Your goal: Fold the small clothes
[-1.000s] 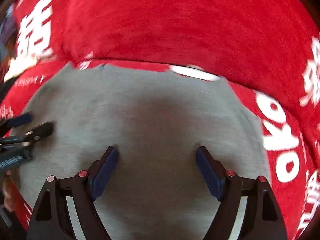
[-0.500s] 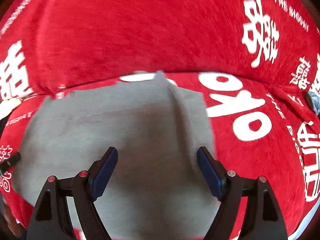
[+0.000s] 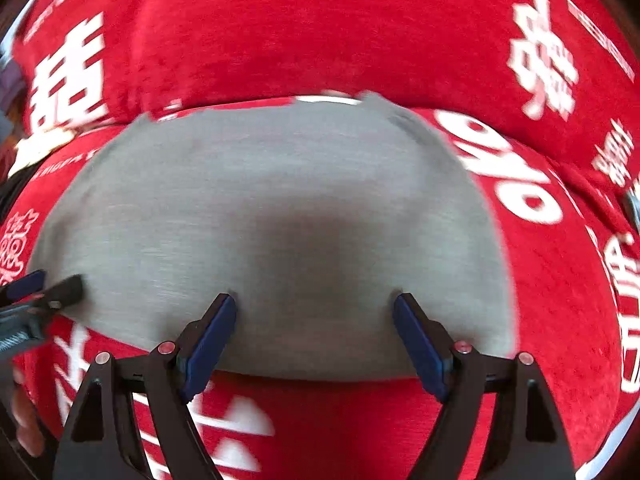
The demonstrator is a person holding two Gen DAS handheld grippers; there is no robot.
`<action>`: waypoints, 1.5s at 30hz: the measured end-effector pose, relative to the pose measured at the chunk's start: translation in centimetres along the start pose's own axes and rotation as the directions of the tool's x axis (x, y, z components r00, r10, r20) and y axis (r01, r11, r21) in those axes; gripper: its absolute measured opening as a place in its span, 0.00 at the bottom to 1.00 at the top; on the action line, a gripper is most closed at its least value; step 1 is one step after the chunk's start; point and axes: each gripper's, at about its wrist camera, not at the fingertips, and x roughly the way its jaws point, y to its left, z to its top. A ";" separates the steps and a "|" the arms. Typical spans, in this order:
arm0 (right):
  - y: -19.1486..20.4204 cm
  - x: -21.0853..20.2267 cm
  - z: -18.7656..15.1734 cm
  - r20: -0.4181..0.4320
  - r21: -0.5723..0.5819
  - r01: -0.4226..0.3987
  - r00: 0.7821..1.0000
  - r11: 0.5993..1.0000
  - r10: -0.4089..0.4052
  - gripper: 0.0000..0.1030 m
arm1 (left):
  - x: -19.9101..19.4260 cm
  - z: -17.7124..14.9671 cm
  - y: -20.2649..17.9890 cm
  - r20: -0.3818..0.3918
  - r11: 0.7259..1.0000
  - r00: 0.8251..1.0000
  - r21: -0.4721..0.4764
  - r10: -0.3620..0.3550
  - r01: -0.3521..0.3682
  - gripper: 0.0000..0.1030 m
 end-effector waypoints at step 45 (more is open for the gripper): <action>2.6 12.1 15.8 -0.112 0.002 0.029 0.993 1.000 -0.028 0.82 | 11.7 15.7 -4.5 -0.087 0.999 0.995 0.017 0.051 -0.049 0.99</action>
